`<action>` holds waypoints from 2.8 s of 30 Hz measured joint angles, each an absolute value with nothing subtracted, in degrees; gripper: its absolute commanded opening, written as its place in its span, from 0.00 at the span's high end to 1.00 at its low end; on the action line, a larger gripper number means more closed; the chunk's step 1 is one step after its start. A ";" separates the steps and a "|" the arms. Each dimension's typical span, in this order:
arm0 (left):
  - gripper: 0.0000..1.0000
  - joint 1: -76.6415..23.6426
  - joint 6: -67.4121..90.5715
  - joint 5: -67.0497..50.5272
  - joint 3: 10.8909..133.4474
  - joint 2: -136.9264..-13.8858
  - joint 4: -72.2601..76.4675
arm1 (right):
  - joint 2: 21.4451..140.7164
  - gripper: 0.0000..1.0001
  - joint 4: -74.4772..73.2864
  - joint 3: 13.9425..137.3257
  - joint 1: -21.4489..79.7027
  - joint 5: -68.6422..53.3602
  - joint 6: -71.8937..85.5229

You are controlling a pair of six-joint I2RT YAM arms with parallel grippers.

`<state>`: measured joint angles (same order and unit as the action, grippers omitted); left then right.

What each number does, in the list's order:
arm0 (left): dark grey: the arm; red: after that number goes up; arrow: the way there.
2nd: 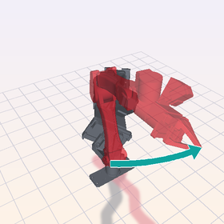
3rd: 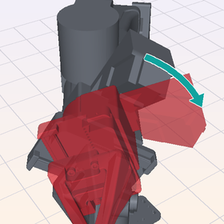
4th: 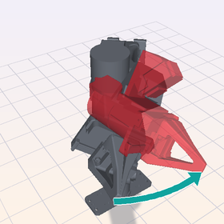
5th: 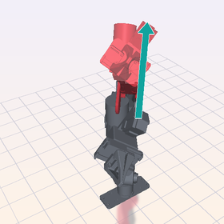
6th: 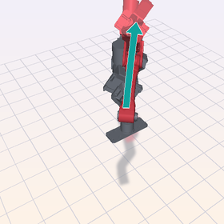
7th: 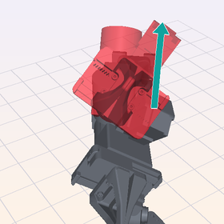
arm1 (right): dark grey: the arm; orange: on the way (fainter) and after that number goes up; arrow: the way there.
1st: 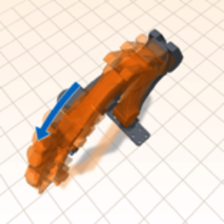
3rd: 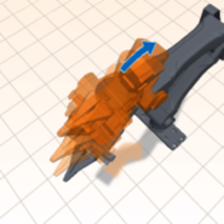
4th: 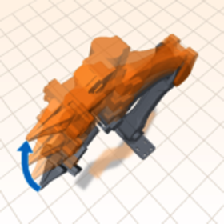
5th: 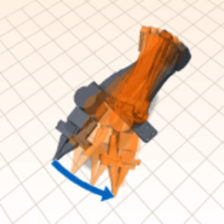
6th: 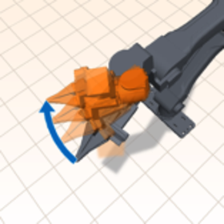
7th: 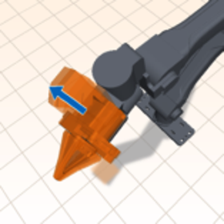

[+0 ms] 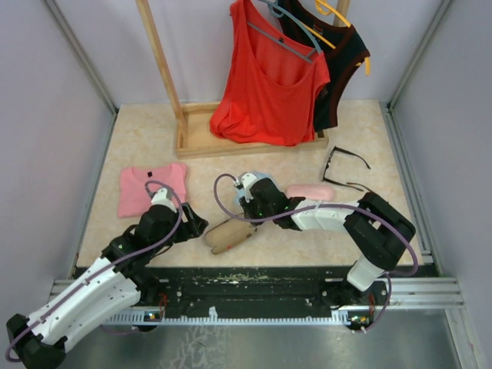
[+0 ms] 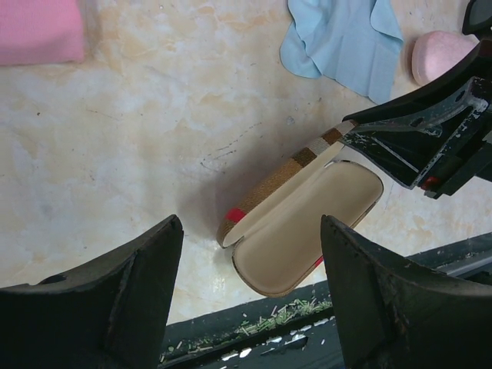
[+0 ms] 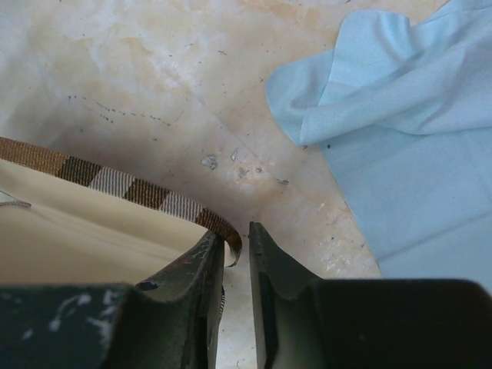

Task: Organize the sunglasses
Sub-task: Move the sunglasses case at the center of the board, then pick up the glasses cleaning cloth from the center of the board.

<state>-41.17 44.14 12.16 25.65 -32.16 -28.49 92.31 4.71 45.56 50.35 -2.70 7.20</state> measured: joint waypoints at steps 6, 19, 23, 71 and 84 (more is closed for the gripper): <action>0.22 -41.17 44.10 12.73 25.67 -31.68 -28.51 | 92.31 1.00 5.15 45.56 50.35 -2.63 7.81; 0.20 -41.17 42.15 18.17 31.29 -31.68 -29.15 | 93.12 1.00 8.97 47.16 50.37 3.86 12.36; 0.19 -41.17 41.65 19.14 31.97 -32.05 -29.17 | 94.96 1.00 9.28 49.95 50.37 6.55 12.78; 0.15 -41.17 40.66 19.62 31.77 -30.26 -29.61 | 104.14 0.56 -8.21 65.91 47.37 25.61 25.98; 0.14 -41.17 40.69 19.49 31.22 -29.23 -29.69 | 110.50 0.59 -11.40 72.31 47.16 22.98 26.79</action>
